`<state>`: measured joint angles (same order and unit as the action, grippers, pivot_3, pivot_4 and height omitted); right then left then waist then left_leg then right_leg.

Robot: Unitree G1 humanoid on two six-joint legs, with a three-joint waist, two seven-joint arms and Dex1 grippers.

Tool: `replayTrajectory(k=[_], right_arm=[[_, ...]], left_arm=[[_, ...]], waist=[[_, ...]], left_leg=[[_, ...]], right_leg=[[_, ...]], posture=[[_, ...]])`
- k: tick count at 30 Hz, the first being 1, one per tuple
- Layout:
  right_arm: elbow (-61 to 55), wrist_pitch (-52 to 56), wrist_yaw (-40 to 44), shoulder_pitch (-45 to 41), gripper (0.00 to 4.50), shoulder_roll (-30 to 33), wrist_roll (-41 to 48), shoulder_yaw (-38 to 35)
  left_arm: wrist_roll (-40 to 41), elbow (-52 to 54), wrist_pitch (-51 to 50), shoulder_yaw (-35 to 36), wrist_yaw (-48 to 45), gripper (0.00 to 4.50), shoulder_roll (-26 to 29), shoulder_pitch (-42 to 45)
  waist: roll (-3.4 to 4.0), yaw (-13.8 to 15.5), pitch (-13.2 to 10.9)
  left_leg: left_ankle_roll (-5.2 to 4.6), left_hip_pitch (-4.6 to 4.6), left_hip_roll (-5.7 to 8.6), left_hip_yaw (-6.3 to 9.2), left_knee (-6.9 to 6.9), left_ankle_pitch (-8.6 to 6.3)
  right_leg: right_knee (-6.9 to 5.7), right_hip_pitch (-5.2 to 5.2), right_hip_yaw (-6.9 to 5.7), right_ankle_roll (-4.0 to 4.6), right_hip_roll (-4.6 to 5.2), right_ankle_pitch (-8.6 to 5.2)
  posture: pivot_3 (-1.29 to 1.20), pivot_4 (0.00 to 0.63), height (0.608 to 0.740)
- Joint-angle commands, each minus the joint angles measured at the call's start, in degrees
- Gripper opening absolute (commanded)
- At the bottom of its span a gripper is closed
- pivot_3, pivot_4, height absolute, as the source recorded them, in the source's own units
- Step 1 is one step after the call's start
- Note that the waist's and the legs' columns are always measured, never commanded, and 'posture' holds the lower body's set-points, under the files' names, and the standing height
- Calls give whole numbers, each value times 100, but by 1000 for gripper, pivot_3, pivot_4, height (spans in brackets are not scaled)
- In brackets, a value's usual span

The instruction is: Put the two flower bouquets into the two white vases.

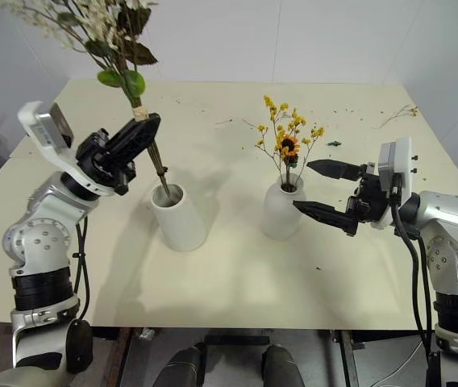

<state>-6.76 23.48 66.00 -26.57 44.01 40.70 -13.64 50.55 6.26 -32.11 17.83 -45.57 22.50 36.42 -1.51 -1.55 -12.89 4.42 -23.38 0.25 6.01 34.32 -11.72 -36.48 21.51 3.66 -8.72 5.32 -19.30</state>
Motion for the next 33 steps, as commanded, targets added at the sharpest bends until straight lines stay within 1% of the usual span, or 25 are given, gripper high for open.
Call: replayTrajectory(k=[1, 3, 5, 7, 9, 13, 16, 19, 20, 25, 27, 30, 33], right_arm=[[-239, -55, -110, -26, 4500, -23, 82, -153], [-265, -48, -153, -15, 4500, -26, 93, -156], [-293, -46, -187, 12, 4500, -31, 103, -160], [-327, -49, -217, 47, 4500, -36, 111, -169], [-352, -43, -233, 79, 4500, -32, 133, -192], [-330, -75, -229, 108, 4500, -36, 136, -227], [-268, -116, -224, 85, 4500, -69, 107, -201], [-174, -183, -177, 74, 4500, -90, 63, -181], [-143, -203, -166, 63, 4500, -98, 51, -172], [-39, -271, -77, 68, 4500, -64, 54, -206], [49, -285, -41, 0, 4500, -38, 16, -181], [163, -332, 53, 6, 4500, 40, 10, -258], [246, -411, 65, -18, 4500, 57, -79, -242]], left_arm=[[-181, 74, 325, -113, -271, 11, 72, -174], [-439, -77, 703, -157, -430, 11, 87, -219], [-519, -204, 794, -154, -415, 11, 85, -218], [-496, -227, 787, -145, -401, 696, 100, -227], [-420, -141, 687, -134, -417, 1184, 164, -291], [-426, -29, 741, -70, -447, 2432, 305, -400], [-296, 72, 532, -49, -598, 3355, 587, -470], [-243, 221, 286, -108, -1038, 4350, 1128, -644], [-264, 226, 227, -109, -1135, 4488, 1309, -685], [-393, 138, 213, -79, -1450, 4488, 1916, -672], [-557, -56, 452, -80, -1742, 4488, 2142, -579], [-616, -88, 600, -131, -1793, 4488, 2138, -480], [-817, -235, 803, -479, -1938, 4488, 1954, -268]], waist=[[0, -4, 0], [0, 2, 0], [0, 8, 0], [0, 9, 0], [0, 7, 0], [0, -1, 0], [0, -1, 0], [0, -8, 0], [0, -9, 0], [1, 0, 0], [1, -1, 0], [1, 5, 0], [1, 6, 0]], left_leg=[[0, 1, 0, 0, -1, 0], [0, 1, -1, 0, -2, 0], [0, 1, 0, 0, -2, 0], [0, 0, 0, 0, -1, 0], [-1, 0, 0, 0, -2, 0], [-1, 1, -1, 0, -7, -1], [-2, 0, -1, 0, -7, -1], [-2, 1, -1, 0, -9, -1], [-2, 1, -2, 0, -11, -1], [-3, 2, -2, 0, -16, -1], [-3, 1, -2, 0, -16, -2], [-3, 2, -2, 0, -20, -2], [-3, 1, -2, 0, -21, -2]], right_leg=[[0, 0, 0, 0, 0, 0], [0, 0, 0, 0, -1, 0], [0, 0, 0, 0, 0, 0], [0, 0, 0, 0, 0, 0], [1, 0, 0, 0, 1, 0], [5, 1, 0, 0, 0, 0], [5, 1, 0, 0, 0, 0], [5, 1, 0, 1, 0, 0], [6, 1, 0, 1, 0, 0], [7, 2, 0, 5, 0, -3], [8, 2, 0, 5, 0, -3], [11, 2, -1, 6, 0, -3], [16, 2, -1, 6, 2, -3]], posture=[[0, 150, 740], [0, 150, 740], [0, 150, 740], [0, 150, 740], [0, 150, 740], [0, 150, 740], [0, 150, 740], [0, 150, 740], [0, 150, 740], [0, 150, 740], [0, 150, 740], [0, 150, 740], [0, 150, 740]])
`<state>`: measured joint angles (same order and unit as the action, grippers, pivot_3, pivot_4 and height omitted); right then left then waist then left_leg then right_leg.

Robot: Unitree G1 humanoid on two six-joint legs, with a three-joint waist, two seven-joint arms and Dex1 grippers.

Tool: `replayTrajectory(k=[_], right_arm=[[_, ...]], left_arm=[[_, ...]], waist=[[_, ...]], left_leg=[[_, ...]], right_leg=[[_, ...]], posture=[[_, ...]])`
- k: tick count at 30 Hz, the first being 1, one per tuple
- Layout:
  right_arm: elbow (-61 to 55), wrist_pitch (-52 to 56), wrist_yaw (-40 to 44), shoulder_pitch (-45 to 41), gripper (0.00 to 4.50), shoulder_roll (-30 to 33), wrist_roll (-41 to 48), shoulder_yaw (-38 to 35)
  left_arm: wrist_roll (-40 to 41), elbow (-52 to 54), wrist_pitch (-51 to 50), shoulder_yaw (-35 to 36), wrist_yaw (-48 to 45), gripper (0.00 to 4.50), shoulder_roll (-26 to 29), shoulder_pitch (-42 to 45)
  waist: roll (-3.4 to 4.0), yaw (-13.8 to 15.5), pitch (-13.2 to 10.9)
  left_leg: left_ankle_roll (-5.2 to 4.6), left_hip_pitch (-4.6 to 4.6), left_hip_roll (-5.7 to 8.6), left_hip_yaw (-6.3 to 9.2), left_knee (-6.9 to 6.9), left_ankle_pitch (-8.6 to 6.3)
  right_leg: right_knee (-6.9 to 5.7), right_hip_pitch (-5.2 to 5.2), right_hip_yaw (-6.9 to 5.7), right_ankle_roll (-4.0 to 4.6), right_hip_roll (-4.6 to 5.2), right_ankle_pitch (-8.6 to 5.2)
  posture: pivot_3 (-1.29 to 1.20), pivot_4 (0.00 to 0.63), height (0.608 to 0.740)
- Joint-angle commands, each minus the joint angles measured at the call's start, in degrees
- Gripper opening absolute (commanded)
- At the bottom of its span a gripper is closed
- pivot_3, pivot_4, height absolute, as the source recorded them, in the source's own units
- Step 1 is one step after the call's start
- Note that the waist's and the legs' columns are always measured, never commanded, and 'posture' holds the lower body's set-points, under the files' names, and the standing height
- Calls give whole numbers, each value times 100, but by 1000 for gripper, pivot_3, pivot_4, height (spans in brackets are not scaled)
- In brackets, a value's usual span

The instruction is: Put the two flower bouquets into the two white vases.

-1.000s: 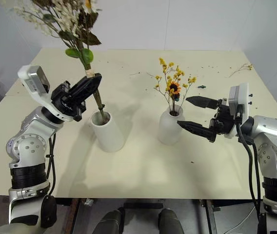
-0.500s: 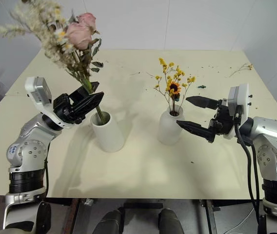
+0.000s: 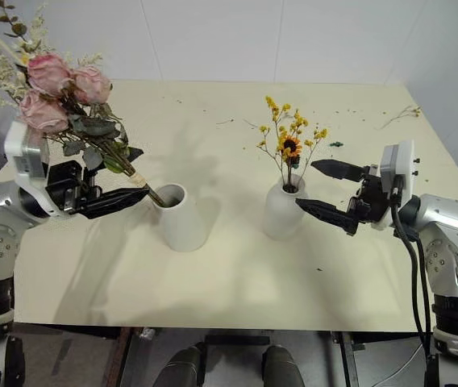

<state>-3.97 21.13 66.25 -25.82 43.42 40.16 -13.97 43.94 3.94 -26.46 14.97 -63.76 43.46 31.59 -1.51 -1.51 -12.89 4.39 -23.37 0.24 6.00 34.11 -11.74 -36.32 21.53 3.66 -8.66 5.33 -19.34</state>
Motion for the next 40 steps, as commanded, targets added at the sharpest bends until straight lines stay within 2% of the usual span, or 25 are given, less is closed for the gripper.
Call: replayTrajectory(k=[1, 5, 8, 12, 15, 20, 26, 33, 37, 40], right_arm=[[-35, -212, 56, -40, 4500, 110, -36, -232], [-364, -102, -204, 15, 4500, 82, 29, -286], [-350, -163, -203, 159, 4500, 129, -7, -359], [-608, -92, -285, 406, 4500, 177, 99, -562], [-651, -58, -188, 619, 4500, 339, 124, -750], [-504, -109, 165, 790, 4500, 723, 31, -849], [-112, -39, 270, 773, 4500, 1144, -179, -872], [159, -419, 614, 866, 4500, 1225, -323, -1002], [397, -680, 698, 1006, 4500, 1275, -517, -1105], [542, -729, 742, 938, 4500, 1313, -575, -1102]], left_arm=[[-176, 25, 263, -255, -65, 4488, -243, 220], [-453, -378, 414, -830, -374, 4488, -678, 580], [-658, -460, 547, -1038, -463, 4488, -807, 672], [-1027, -917, 940, -877, -874, 4488, -300, 515], [-1043, -1275, 997, -570, -1189, 4488, 244, 432], [-937, -1583, 792, -426, -1759, 4488, 856, 539], [-919, -1516, 444, -308, -1891, 4488, 1134, 506], [-943, -1595, 441, -25, -1875, 4488, 1248, 68], [-1040, -1479, 909, 113, -1604, 4488, 963, -126], [-1109, -1585, 1103, 98, -1630, 4488, 970, -120]], waist=[[0, 5, 0], [0, 4, 0], [0, -10, 0], [1, -39, 0], [2, -44, -1], [3, -3, -1], [3, -6, -1], [5, -46, -2], [4, -13, -2], [4, 2, -2]], left_leg=[[0, 0, 0, 0, -1, 0], [-1, -2, 0, 0, -3, -1], [-1, -3, 0, 1, -3, 0], [-6, -1, -4, -2, -12, -3], [-6, -1, -8, -2, -17, -4], [-9, -1, -3, -4, -15, -5], [-9, -2, -3, -3, -14, -5], [-11, -1, -8, -5, -20, -7], [-11, -1, -7, -6, -20, -7], [-11, -1, -6, -6, -12, -6]], right_leg=[[2, 0, 0, 0, 0, 0], [6, 0, -1, -1, -1, 0], [5, 1, -2, -1, -2, 1], [13, 4, -1, 0, -5, 0], [13, 7, -1, 2, -8, -2], [18, 1, -1, 2, 0, -2], [18, -1, -3, 2, 0, -1], [17, 4, -2, 3, -4, -3], [17, 4, -2, 4, -1, -3], [14, 2, -2, 3, 0, -2]], posture=[[0, 150, 740], [0, 150, 740], [0, 150, 740], [0, 150, 740], [0, 150, 740], [0, 150, 740], [0, 150, 740], [0, 150, 740], [0, 150, 740], [0, 150, 740]])
